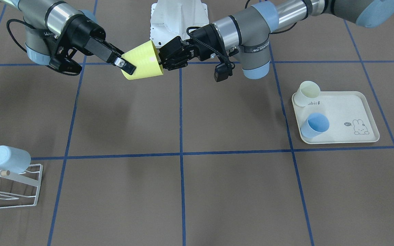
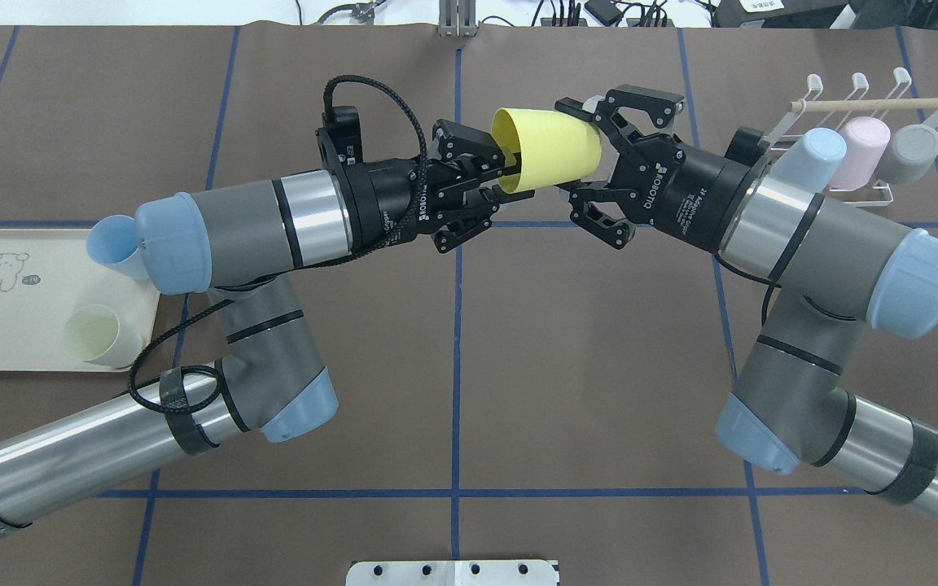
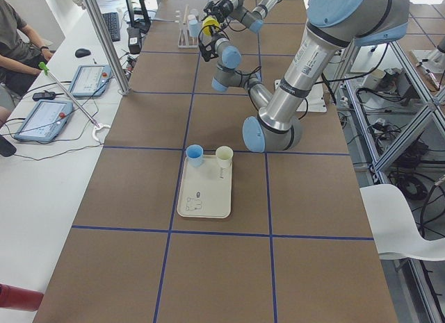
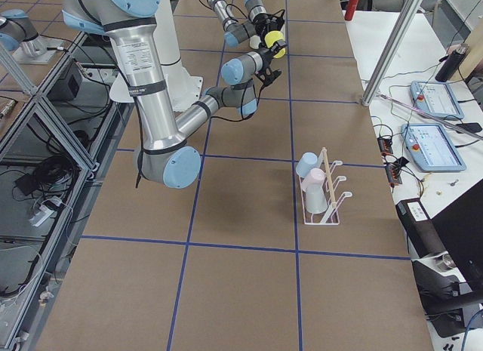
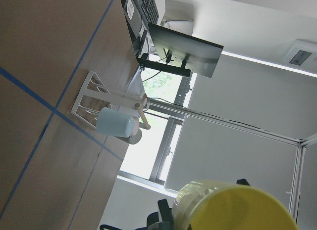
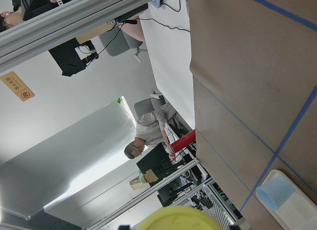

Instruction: Transfer IKEA cup to right arm and place on rack

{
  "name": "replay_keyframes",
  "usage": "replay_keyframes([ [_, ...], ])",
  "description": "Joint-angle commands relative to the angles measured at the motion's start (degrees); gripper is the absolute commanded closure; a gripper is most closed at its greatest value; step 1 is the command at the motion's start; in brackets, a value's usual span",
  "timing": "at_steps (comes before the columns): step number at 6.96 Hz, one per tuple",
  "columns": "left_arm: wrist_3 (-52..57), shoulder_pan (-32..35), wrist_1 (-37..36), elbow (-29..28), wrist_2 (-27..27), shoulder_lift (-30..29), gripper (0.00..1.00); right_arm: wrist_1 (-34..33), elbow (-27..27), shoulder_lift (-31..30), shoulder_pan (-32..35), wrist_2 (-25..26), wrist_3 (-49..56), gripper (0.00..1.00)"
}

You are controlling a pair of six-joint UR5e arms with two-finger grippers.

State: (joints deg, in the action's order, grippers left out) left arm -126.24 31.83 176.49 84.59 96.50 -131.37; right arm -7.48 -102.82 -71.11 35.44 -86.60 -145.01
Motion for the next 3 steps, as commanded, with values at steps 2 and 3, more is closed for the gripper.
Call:
replay_keyframes([
  [2, 0.38, 0.86, -1.23, 1.02, 0.18, 0.14, 0.02, 0.01, -0.63, -1.22, 1.29, -0.76, 0.77, 1.00],
  [3, 0.39, 0.96, -1.32, 0.93, 0.27, 0.93, 0.02, 0.27, -0.89, -3.57, 3.21, -3.11, 4.00, 1.00],
])
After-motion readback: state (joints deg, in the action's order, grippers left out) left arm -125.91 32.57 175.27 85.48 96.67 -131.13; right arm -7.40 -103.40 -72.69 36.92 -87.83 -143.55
